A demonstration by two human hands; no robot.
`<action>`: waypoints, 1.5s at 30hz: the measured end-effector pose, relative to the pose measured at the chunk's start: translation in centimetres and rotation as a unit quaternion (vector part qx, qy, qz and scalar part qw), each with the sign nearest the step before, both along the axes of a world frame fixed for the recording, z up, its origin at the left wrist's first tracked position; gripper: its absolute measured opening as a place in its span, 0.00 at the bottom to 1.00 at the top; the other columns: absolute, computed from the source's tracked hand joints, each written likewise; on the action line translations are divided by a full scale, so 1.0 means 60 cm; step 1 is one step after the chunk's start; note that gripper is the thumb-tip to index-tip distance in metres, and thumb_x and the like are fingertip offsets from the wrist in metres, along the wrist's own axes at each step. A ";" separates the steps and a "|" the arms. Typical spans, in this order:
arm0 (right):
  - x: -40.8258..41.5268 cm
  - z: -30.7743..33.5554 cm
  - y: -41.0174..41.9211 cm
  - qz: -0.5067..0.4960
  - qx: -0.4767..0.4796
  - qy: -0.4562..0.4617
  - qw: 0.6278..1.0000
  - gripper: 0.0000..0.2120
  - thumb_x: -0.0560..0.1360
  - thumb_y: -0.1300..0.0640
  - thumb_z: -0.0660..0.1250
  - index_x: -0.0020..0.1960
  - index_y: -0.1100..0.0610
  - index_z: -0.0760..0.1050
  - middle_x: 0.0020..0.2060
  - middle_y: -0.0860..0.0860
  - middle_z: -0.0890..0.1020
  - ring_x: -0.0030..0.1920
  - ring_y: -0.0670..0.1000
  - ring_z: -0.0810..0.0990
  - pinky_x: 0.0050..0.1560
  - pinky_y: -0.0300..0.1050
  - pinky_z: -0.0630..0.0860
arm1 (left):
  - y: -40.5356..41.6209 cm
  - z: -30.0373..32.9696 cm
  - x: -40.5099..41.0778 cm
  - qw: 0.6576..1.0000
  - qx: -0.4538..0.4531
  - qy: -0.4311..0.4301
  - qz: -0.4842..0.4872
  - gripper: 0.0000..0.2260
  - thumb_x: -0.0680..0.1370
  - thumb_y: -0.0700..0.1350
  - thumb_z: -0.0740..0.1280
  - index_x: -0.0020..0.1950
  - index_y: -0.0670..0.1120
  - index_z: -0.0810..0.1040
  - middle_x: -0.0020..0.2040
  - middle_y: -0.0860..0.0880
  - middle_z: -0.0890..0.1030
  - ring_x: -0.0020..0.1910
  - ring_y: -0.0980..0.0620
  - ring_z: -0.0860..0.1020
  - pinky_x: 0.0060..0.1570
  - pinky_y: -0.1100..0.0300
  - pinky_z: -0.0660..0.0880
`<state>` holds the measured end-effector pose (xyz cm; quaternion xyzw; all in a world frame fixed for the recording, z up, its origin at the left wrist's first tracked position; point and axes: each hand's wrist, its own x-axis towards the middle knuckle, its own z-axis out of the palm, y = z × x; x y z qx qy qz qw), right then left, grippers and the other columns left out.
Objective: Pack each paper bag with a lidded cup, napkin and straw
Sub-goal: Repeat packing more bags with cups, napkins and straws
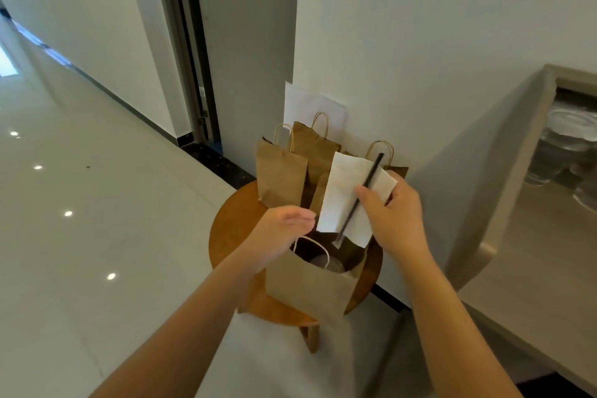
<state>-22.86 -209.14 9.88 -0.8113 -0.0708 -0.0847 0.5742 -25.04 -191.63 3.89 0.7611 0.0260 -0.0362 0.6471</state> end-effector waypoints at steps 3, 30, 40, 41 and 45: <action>0.047 -0.027 0.010 -0.038 -0.009 0.038 0.999 0.10 0.77 0.54 0.65 0.55 0.48 0.66 0.51 0.46 0.73 0.51 0.47 0.74 0.43 0.39 0.75 | 0.036 -0.039 0.063 1.000 -0.010 -0.005 -0.002 0.20 0.78 0.28 0.58 0.46 0.48 0.84 0.44 0.51 0.82 0.49 0.56 0.79 0.55 0.63 0.75; 0.141 -0.170 0.090 -0.058 -0.127 0.215 0.967 0.01 0.77 0.57 0.65 0.47 0.53 0.75 0.42 0.49 0.79 0.44 0.47 0.77 0.43 0.37 0.72 | 0.018 -0.011 0.281 0.943 0.216 -0.015 -0.255 0.12 0.81 0.41 0.60 0.62 0.47 0.76 0.56 0.52 0.79 0.55 0.58 0.76 0.53 0.68 0.71; 0.033 0.092 0.004 -0.280 -0.163 0.015 0.946 0.05 0.76 0.59 0.66 0.43 0.50 0.76 0.34 0.42 0.77 0.35 0.40 0.76 0.35 0.29 0.71 | -0.143 0.201 0.261 0.894 0.101 -0.204 -0.385 0.08 0.79 0.40 0.63 0.52 0.50 0.78 0.44 0.55 0.80 0.48 0.56 0.80 0.55 0.60 0.75; 0.015 0.113 -0.010 -0.310 -0.147 0.000 0.939 0.06 0.75 0.59 0.66 0.43 0.49 0.75 0.33 0.42 0.78 0.35 0.38 0.76 0.34 0.27 0.70 | -0.161 0.221 0.253 0.881 0.110 -0.237 -0.394 0.08 0.79 0.40 0.62 0.54 0.49 0.79 0.45 0.55 0.81 0.49 0.56 0.79 0.54 0.61 0.75; -0.041 0.170 -0.080 -0.391 -0.129 -0.022 0.911 0.07 0.75 0.60 0.65 0.44 0.47 0.76 0.35 0.46 0.80 0.37 0.42 0.79 0.36 0.34 0.77 | -0.239 0.291 0.204 0.825 0.123 -0.351 -0.425 0.10 0.79 0.39 0.61 0.56 0.46 0.80 0.49 0.49 0.82 0.49 0.53 0.79 0.53 0.60 0.73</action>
